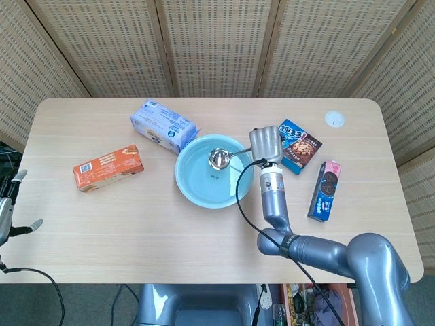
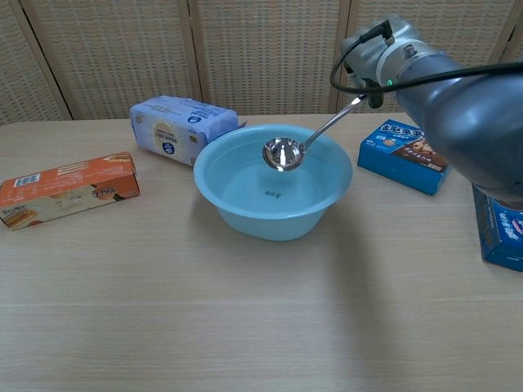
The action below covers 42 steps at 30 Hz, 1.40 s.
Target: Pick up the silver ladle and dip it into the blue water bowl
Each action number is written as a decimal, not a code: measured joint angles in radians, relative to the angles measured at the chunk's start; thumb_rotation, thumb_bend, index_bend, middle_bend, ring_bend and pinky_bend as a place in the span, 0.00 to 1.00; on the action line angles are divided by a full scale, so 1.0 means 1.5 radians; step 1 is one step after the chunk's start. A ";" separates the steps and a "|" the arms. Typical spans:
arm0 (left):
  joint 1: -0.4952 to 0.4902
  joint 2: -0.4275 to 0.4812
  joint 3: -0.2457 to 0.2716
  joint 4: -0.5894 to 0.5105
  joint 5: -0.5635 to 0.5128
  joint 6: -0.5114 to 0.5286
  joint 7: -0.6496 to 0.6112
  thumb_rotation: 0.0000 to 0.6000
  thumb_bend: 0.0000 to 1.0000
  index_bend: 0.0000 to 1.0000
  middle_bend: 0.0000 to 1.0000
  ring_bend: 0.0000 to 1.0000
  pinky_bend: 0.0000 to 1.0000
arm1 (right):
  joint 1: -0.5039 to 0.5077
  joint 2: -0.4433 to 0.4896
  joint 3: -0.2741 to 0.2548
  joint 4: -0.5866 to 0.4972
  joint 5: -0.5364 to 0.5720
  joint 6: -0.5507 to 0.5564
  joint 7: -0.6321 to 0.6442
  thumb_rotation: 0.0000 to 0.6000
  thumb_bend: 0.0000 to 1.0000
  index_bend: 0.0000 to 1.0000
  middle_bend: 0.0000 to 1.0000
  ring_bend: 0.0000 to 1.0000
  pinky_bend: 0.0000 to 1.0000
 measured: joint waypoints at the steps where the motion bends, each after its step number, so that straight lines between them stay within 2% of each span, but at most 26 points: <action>1: -0.001 0.000 -0.001 0.001 -0.002 -0.001 -0.002 1.00 0.00 0.00 0.00 0.00 0.00 | -0.001 -0.014 -0.009 0.026 -0.014 0.000 0.001 1.00 0.87 0.73 0.96 0.89 1.00; 7: -0.003 -0.001 -0.003 0.005 -0.009 -0.005 -0.006 1.00 0.00 0.00 0.00 0.00 0.00 | -0.015 -0.072 -0.048 0.136 -0.081 -0.010 0.011 1.00 0.87 0.73 0.96 0.89 1.00; 10: -0.004 -0.002 -0.003 0.005 -0.009 -0.005 -0.004 1.00 0.00 0.00 0.00 0.00 0.00 | -0.022 -0.085 -0.061 0.160 -0.109 -0.015 0.015 1.00 0.88 0.73 0.96 0.89 1.00; 19: -0.006 -0.007 -0.002 0.009 -0.010 -0.004 -0.001 1.00 0.00 0.00 0.00 0.00 0.00 | -0.054 -0.098 -0.127 0.195 -0.222 -0.020 0.006 1.00 0.88 0.74 0.96 0.90 1.00; 23: -0.004 -0.008 0.000 0.008 -0.004 0.002 0.001 1.00 0.00 0.00 0.00 0.00 0.00 | -0.070 -0.097 -0.153 0.188 -0.270 -0.014 -0.013 1.00 0.88 0.74 0.96 0.90 1.00; 26: -0.003 -0.008 0.001 0.008 -0.002 0.005 0.001 1.00 0.00 0.00 0.00 0.00 0.00 | -0.082 -0.095 -0.160 0.170 -0.294 -0.011 -0.026 1.00 0.89 0.74 0.97 0.90 1.00; 30: -0.003 -0.008 0.001 0.008 -0.001 0.006 0.001 1.00 0.00 0.00 0.00 0.00 0.00 | -0.091 -0.092 -0.138 0.139 -0.294 -0.009 -0.033 1.00 0.91 0.75 0.97 0.90 1.00; 33: -0.003 -0.008 0.001 0.009 -0.002 0.005 0.000 1.00 0.00 0.00 0.00 0.00 0.00 | -0.095 -0.088 -0.107 0.115 -0.281 -0.010 -0.036 1.00 0.93 0.75 0.97 0.90 1.00; 36: -0.004 -0.007 0.000 0.010 -0.006 0.002 -0.003 1.00 0.00 0.00 0.00 0.00 0.00 | -0.098 -0.081 -0.063 0.081 -0.243 -0.016 -0.033 1.00 0.95 0.76 0.97 0.91 1.00; 42: -0.005 -0.005 -0.001 0.010 -0.008 -0.001 -0.008 1.00 0.00 0.00 0.00 0.00 0.00 | -0.093 -0.053 0.037 -0.001 -0.122 -0.027 -0.058 1.00 0.96 0.77 0.98 0.91 1.00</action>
